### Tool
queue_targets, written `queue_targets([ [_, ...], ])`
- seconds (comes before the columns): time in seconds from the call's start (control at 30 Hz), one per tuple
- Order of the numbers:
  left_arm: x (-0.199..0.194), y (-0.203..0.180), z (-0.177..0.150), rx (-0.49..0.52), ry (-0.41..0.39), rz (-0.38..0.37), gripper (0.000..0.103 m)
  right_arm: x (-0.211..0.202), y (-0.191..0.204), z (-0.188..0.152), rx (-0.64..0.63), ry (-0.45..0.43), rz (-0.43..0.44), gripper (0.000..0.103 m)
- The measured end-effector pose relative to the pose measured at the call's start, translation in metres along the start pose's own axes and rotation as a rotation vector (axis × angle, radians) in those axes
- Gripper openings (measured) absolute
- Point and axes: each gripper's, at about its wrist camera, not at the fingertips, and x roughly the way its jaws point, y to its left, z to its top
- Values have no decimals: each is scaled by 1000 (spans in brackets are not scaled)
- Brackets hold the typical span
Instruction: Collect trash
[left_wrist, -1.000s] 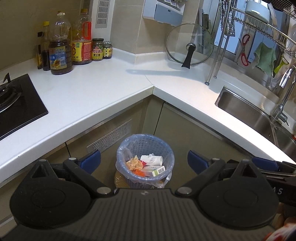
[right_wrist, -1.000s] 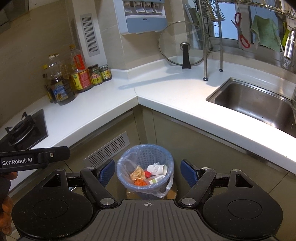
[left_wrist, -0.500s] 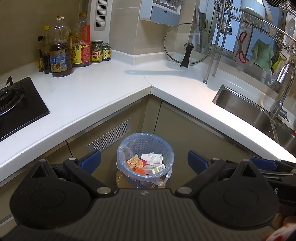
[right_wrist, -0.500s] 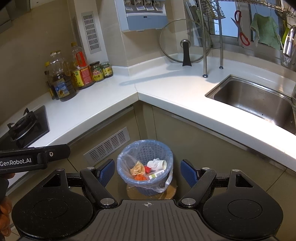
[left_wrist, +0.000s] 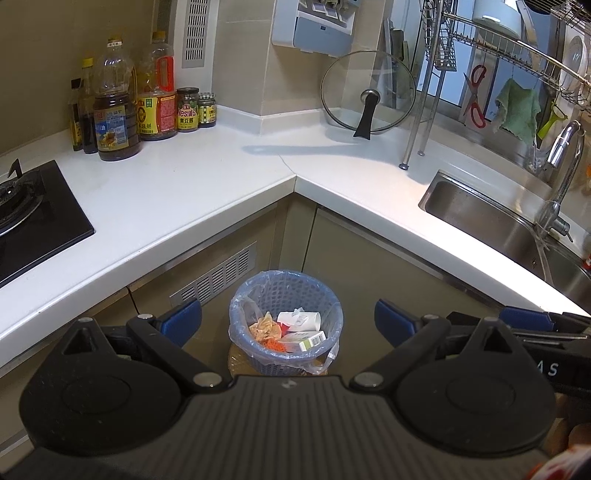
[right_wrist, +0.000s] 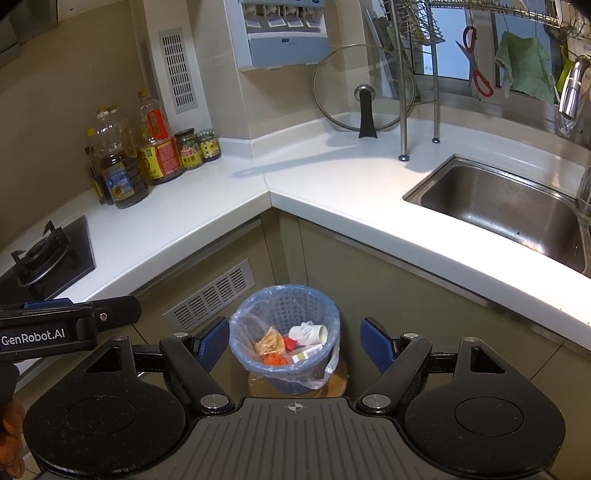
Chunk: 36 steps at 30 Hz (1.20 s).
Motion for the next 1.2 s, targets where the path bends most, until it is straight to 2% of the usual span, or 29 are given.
queue_targets([
  [1.2, -1, 3, 1, -2, 3, 5, 99, 2, 0, 1, -2, 2, 3, 78],
])
